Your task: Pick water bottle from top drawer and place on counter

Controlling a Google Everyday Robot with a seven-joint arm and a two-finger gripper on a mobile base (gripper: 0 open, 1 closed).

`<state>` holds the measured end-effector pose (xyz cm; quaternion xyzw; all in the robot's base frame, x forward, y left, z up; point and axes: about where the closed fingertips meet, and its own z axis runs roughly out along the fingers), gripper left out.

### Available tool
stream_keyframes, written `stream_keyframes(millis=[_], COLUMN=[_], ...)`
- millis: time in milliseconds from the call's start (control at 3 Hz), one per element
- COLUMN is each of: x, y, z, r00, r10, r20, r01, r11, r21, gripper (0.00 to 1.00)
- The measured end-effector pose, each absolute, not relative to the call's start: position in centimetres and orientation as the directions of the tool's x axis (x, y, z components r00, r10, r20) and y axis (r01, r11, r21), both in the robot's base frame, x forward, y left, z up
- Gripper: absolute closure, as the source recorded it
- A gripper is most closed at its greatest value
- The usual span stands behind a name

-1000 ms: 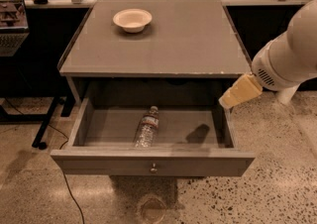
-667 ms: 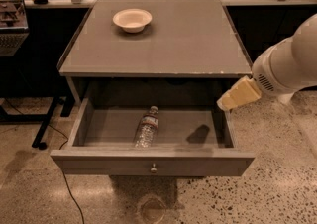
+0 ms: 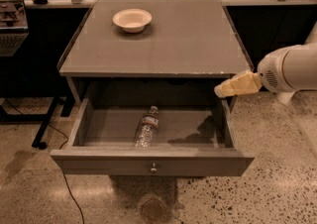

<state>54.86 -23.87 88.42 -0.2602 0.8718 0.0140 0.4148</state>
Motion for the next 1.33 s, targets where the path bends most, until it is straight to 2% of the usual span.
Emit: stream_keyframes(millis=[333,667,1000,1333], x=[56.4,56.6,56.6,56.2], y=[-22.0,-20.7,-20.7,-20.6], z=[87.1,87.2,87.2,85.5], r00=[-0.566,-0.579,-0.579,-0.641], r10=[-0.236,-0.170,-0.170,-0.090], r20=[-0.790,-0.797,-0.797,-0.762], r01=[-0.464,-0.463,-0.463,-0.405], r11=[0.883,0.874,0.874,0.883], r21=[0.069,0.150,0.150,0.236], gripper=[0.00,0.00,0.00,0.00])
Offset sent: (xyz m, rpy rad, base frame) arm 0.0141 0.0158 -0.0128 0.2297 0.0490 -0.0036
